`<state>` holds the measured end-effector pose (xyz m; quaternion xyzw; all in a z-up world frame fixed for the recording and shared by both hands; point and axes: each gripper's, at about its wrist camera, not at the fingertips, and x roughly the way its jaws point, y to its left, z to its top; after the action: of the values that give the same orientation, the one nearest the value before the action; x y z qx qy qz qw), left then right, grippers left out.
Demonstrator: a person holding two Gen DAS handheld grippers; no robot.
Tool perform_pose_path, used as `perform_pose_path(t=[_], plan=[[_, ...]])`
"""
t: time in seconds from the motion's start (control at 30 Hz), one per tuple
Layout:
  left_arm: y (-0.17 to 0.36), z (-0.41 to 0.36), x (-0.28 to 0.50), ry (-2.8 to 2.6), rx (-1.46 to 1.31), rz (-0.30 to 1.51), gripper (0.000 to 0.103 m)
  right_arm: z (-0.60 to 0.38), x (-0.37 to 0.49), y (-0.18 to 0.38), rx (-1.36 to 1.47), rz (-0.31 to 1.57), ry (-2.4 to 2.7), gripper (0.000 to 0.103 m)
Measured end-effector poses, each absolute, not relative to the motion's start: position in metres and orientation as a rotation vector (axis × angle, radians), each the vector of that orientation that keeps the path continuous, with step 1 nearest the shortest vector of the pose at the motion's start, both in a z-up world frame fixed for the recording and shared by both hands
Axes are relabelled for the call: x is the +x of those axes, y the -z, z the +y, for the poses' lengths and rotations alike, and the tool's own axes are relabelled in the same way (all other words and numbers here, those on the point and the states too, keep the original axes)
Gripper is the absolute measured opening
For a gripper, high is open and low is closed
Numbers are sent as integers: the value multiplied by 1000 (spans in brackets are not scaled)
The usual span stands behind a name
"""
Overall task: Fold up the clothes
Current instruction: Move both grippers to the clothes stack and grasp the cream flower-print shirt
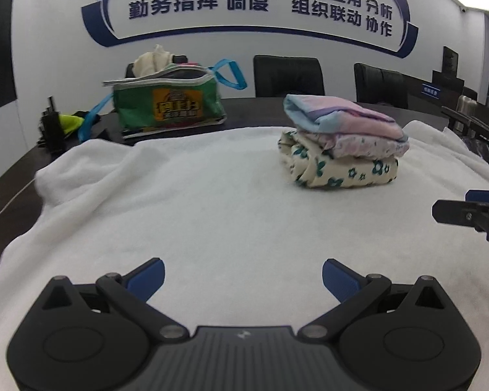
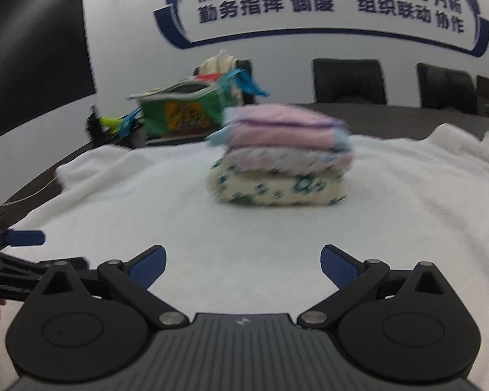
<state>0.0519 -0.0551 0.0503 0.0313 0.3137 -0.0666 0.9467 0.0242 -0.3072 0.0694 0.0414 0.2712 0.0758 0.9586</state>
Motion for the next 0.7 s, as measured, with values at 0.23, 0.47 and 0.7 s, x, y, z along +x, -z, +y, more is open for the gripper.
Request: perform_pose_path(t=[0.23, 0.47, 0.7], plan=[[-41, -95, 143, 178, 134, 608, 100, -357, 107, -57, 117, 568, -137, 102], [-17, -135, 214, 306, 223, 601, 71, -365, 178, -29, 48, 598, -216, 83], [-10, -144, 240, 388, 93, 607, 17, -380, 207, -13, 226, 641, -328, 49]])
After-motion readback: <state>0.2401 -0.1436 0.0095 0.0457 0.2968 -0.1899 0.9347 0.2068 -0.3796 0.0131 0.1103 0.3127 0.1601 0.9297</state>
